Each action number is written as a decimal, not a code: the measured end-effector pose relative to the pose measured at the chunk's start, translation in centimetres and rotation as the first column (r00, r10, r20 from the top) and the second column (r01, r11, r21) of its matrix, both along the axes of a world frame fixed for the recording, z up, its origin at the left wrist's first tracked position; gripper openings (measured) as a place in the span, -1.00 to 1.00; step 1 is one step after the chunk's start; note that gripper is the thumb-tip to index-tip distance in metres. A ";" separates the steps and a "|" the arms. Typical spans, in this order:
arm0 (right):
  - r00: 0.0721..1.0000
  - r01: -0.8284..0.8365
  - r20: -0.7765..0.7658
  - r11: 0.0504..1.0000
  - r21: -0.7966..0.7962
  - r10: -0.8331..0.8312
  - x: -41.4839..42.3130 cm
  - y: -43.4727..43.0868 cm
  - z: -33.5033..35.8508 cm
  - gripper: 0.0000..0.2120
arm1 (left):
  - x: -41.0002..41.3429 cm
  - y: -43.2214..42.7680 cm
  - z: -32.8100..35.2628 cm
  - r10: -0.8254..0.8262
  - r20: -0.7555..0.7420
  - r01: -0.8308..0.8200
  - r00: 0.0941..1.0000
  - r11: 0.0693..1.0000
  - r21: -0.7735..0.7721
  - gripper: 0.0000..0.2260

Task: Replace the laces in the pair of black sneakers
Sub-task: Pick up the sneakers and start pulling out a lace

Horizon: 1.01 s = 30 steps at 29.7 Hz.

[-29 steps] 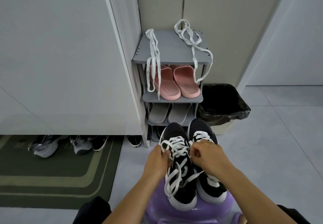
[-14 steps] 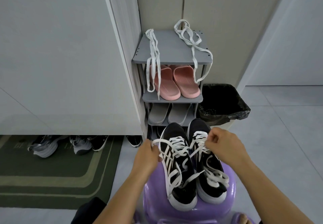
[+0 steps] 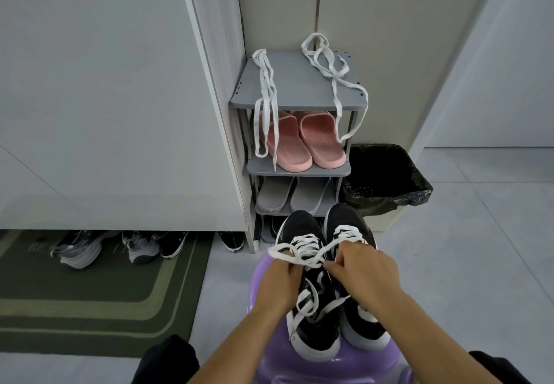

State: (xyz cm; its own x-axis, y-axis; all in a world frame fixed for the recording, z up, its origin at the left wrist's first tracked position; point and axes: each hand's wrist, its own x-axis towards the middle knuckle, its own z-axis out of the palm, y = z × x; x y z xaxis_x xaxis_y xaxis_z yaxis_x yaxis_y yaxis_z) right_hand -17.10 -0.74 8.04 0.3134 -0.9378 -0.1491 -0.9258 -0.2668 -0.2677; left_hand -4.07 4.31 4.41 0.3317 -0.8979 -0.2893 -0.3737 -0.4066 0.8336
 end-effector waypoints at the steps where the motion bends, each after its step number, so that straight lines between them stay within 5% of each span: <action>1: 1.000 -0.010 -0.020 1.000 0.012 0.010 0.0 -0.1 -0.1 -0.74 | 0.1 -0.2 0.1 0.015 0.031 -0.015 0.999 1.000 0.002 -0.87; 4: 0.997 -0.042 -0.059 0.998 0.051 0.045 -0.3 -0.2 -0.2 -0.72 | 1.3 -0.7 1.4 0.130 0.047 -0.127 0.990 0.989 -0.073 -0.79; 8: 0.997 -0.075 -0.017 0.991 0.111 0.077 -0.2 -0.2 -0.3 -0.65 | 2.9 -1.0 3.2 0.286 -0.194 -0.310 0.938 0.944 -0.108 -0.78; 12: 0.994 -0.100 -0.030 0.993 0.070 0.102 0.8 0.4 -0.1 -0.60 | 1.8 -0.4 2.7 0.149 -0.213 -0.141 0.966 0.989 0.055 -0.79; 17: 0.987 -0.144 -0.072 0.989 0.040 0.146 2.1 1.3 -1.1 -0.58 | 2.4 -0.5 2.7 0.262 -0.465 -0.232 0.846 0.965 0.120 -0.79; 21: 0.992 -0.120 -0.015 0.987 0.107 0.122 2.9 2.0 -1.9 -0.65 | 2.5 -0.3 2.7 0.307 -0.469 -0.282 0.828 0.951 0.124 -0.84; 27: 0.986 -0.132 -0.100 0.991 0.034 0.135 1.9 2.4 -2.2 -0.73 | 5.9 -0.8 3.8 0.456 -0.583 -0.534 0.673 0.844 0.043 -0.85; 30: 0.988 -0.129 -0.086 0.991 0.033 0.132 1.4 2.4 -2.4 -0.72 | 6.6 -0.8 4.4 0.403 -0.566 -0.493 0.719 0.870 -0.007 -0.89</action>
